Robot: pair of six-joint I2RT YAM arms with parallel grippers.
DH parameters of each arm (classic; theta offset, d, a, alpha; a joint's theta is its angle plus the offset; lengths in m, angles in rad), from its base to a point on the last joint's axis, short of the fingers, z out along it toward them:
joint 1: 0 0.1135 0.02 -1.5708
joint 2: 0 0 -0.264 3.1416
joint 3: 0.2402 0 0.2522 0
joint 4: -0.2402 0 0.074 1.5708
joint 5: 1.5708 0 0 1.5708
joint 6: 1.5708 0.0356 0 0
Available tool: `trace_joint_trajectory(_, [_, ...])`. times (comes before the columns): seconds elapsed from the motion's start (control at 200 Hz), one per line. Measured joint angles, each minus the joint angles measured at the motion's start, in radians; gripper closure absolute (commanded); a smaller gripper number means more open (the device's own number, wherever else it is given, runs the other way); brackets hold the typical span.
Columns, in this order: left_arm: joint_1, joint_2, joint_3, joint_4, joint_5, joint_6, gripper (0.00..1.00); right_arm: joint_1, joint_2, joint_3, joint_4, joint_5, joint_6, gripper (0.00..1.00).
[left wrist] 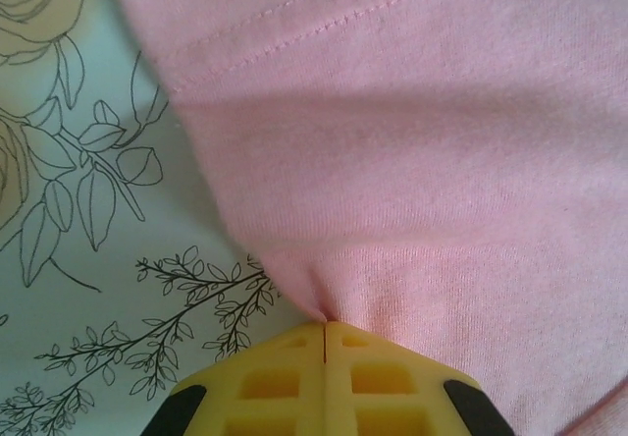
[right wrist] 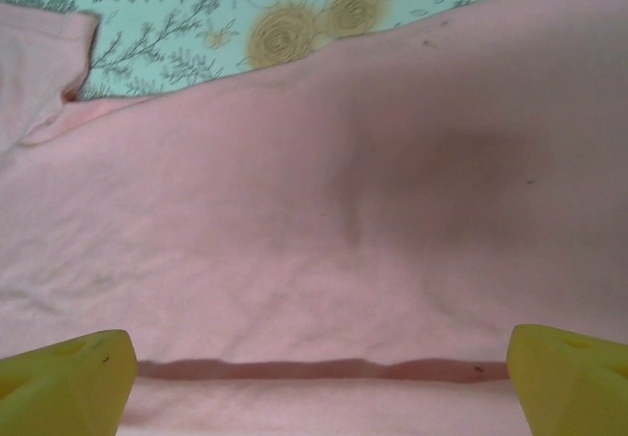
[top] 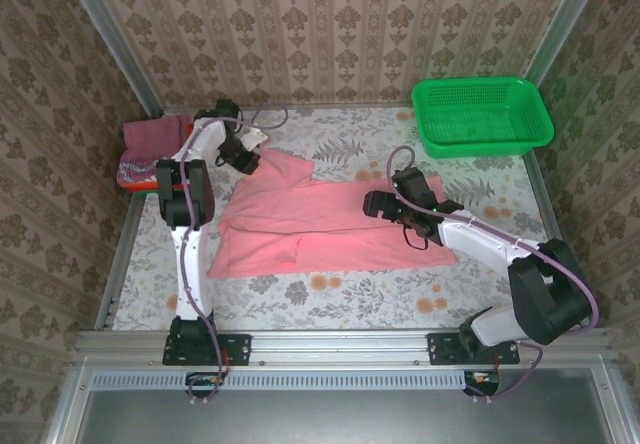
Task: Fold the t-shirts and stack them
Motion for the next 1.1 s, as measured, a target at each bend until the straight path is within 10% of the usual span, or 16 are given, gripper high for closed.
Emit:
trace_joint_trajectory(0.06, [0.003, -0.021, -0.039, 0.023, 0.000, -0.002, 0.66, -0.011, 0.000, 0.010, -0.006, 0.004, 0.000, 0.02])
trace_joint_trajectory(0.41, [0.010, -0.078, -0.097, 0.044, 0.005, -0.008, 0.58, -0.021, 0.027, 0.037, -0.006, 0.001, 0.008, 0.02])
trace_joint_trajectory(0.885, [0.012, -0.039, -0.070, 0.033, -0.011, -0.012, 0.68, -0.021, 0.027, 0.037, -0.006, 0.000, 0.008, 0.02])
trace_joint_trajectory(1.1, [0.014, -0.031, -0.053, 0.026, -0.023, -0.019, 1.00, -0.029, 0.027, 0.037, -0.008, 0.003, 0.008, 0.04])
